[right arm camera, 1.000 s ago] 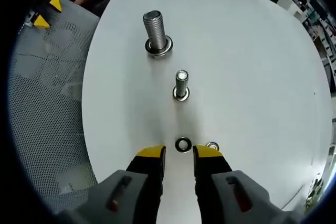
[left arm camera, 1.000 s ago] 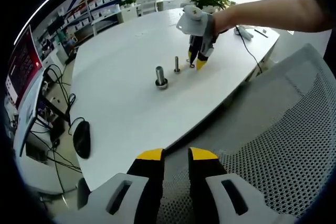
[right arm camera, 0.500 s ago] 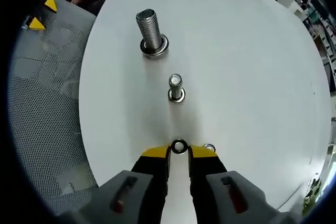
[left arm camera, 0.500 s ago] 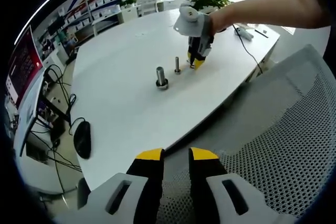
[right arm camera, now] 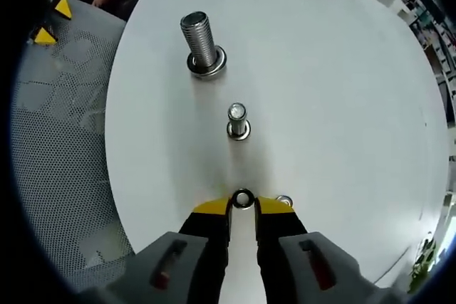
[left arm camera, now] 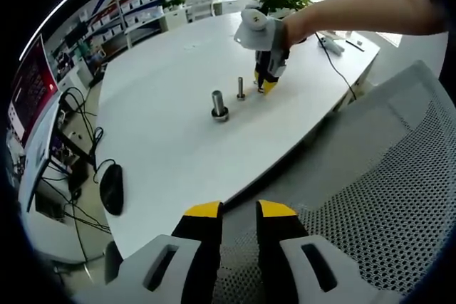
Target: Place the washer onto the threaded stud by aligning its center hole with the stud, sliding it down to the base, and recovering from edge contact or off-axis alignment until the washer reaches the visible bottom stop.
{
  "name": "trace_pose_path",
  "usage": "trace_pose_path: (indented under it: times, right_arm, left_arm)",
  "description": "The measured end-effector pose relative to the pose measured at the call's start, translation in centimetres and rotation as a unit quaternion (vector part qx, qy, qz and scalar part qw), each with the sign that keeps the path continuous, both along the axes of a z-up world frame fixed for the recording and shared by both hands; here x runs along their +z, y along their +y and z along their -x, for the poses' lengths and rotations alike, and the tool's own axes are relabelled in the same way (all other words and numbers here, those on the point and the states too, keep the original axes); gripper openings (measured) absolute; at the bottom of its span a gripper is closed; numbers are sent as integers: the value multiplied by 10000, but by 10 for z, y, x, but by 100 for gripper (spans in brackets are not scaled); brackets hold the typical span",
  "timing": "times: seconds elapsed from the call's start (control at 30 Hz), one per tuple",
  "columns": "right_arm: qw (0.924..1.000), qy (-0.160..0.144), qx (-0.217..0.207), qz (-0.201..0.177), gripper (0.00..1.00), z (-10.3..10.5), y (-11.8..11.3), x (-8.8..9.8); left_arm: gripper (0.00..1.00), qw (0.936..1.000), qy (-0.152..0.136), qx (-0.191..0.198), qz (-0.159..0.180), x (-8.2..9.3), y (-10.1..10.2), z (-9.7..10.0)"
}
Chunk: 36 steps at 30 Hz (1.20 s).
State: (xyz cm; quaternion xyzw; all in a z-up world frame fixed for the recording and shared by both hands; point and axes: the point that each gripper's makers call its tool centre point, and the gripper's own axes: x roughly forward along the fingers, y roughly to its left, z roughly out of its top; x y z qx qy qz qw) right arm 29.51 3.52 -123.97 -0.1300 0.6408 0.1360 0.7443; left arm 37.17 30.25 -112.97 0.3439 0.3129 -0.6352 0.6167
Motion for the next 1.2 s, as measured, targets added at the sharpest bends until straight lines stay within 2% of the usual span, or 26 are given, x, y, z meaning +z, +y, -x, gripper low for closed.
trace_pose_path:
  times: [0.23, 0.33, 0.57, 0.63, 0.7, 0.83, 1.2]
  right_arm:
    - [10000, 51, 18, 65, 15, -1, -1, -1]
    - [9999, 67, -103, 65, 15, -3, -3, -3]
    - [9996, 193, 101, 185, 15, -1, 1, -1]
    - [9996, 243, -48, 166, 15, 1, 1, 1]
    - [9994, 198, -290, -36, 15, -1, -1, 0]
    - [9996, 239, -116, 34, 15, -1, -2, -1]
    - [9996, 240, 16, 135, 15, 0, -1, -1]
  left_arm:
    - [17, 10000, 3, 14, -11, 0, 0, 0]
    - [17, 10000, 6, 29, -16, 0, 0, -1]
    - [17, 10000, 18, 71, -45, -2, 1, -2]
    - [17, 10000, 20, 86, -47, -2, 1, -3]
    - [18, 9999, 19, 99, -51, -2, 1, -3]
    - [18, 9999, 12, 129, -54, -2, 2, -4]
    - [18, 9999, 33, 147, -29, 0, 1, -4]
